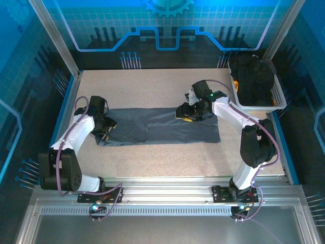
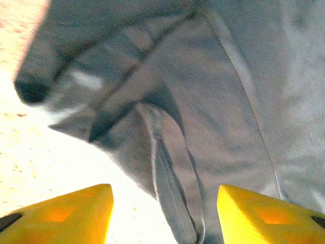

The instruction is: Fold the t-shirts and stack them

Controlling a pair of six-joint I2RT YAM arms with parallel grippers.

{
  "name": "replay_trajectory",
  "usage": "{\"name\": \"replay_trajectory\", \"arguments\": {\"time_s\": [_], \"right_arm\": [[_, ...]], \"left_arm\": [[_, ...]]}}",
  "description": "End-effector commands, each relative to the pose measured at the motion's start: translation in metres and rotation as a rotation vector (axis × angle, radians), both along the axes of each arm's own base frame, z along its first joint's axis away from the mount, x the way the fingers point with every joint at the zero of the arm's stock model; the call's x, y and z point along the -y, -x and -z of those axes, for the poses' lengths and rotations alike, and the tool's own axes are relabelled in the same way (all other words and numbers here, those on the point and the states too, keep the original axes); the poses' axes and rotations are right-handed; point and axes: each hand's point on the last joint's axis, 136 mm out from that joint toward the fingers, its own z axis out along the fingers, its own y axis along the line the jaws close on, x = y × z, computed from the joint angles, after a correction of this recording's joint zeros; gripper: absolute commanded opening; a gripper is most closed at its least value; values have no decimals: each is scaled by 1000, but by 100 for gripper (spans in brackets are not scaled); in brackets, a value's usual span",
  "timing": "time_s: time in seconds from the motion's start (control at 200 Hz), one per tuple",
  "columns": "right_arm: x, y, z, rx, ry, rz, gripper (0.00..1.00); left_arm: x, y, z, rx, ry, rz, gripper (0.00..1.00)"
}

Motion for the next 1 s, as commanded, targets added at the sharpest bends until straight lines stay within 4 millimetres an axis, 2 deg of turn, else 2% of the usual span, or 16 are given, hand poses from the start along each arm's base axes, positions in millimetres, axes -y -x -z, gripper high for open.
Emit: {"name": "replay_trajectory", "arguments": {"time_s": [0.0,0.085,0.165,0.405,0.52,0.635,0.705,0.86,0.995], "right_arm": [[-25,-1,-14,22,-76,-57,51],[-39,2,-20,41,-114,-95,51],[-42,3,-21,39,-121,-104,51],[-43,0,-18,34,-112,-109,51],[-42,-2,-16,30,-110,-103,51],[-41,-4,-15,29,-109,-100,51],[-40,-6,-15,29,-108,-95,51],[-39,-11,-16,33,-105,-91,51],[-39,-14,-15,31,-107,-93,51]], "left_arm": [[-6,4,15,-51,44,-105,57],[-10,-2,22,-62,57,-138,56],[-11,-5,30,-73,68,-159,54],[-6,-19,41,-58,112,-176,40],[-5,-17,44,-69,115,-158,31],[-1,-8,49,-104,128,-133,18],[1,-4,48,-105,134,-118,0],[7,15,31,-97,123,-86,0],[14,50,18,-110,92,-77,0]]}}
